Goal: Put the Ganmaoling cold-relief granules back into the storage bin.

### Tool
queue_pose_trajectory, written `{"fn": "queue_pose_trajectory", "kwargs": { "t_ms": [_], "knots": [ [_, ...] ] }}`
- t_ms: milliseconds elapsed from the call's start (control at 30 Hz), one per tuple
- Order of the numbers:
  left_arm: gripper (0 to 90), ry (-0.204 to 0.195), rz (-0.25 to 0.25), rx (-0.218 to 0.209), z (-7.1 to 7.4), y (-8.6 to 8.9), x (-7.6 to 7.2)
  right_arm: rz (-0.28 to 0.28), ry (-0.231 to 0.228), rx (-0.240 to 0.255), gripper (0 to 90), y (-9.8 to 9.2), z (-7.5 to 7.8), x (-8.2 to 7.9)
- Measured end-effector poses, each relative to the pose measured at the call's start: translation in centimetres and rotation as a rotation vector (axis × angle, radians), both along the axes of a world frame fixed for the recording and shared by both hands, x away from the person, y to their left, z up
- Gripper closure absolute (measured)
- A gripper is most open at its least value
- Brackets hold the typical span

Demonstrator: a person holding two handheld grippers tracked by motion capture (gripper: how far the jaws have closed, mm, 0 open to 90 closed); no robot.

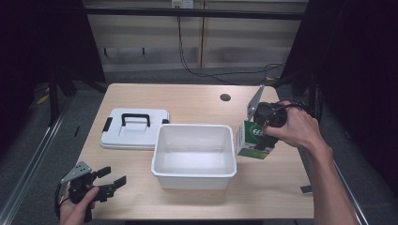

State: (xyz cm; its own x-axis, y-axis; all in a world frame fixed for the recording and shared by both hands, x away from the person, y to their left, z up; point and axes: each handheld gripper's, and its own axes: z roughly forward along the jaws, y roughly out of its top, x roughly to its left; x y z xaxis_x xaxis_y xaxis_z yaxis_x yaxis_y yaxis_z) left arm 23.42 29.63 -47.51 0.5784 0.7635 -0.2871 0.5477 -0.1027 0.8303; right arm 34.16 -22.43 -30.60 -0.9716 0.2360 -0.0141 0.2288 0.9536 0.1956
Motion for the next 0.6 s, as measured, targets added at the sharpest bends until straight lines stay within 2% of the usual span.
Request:
{"fn": "queue_pose_trajectory", "kwargs": {
  "t_ms": [600],
  "knots": [
    [17.3,0.001,0.004,-0.003,0.0,-0.1,0.0,0.012,-0.012,0.0,16.4,1.2,1.9,0.1]
  ]
}}
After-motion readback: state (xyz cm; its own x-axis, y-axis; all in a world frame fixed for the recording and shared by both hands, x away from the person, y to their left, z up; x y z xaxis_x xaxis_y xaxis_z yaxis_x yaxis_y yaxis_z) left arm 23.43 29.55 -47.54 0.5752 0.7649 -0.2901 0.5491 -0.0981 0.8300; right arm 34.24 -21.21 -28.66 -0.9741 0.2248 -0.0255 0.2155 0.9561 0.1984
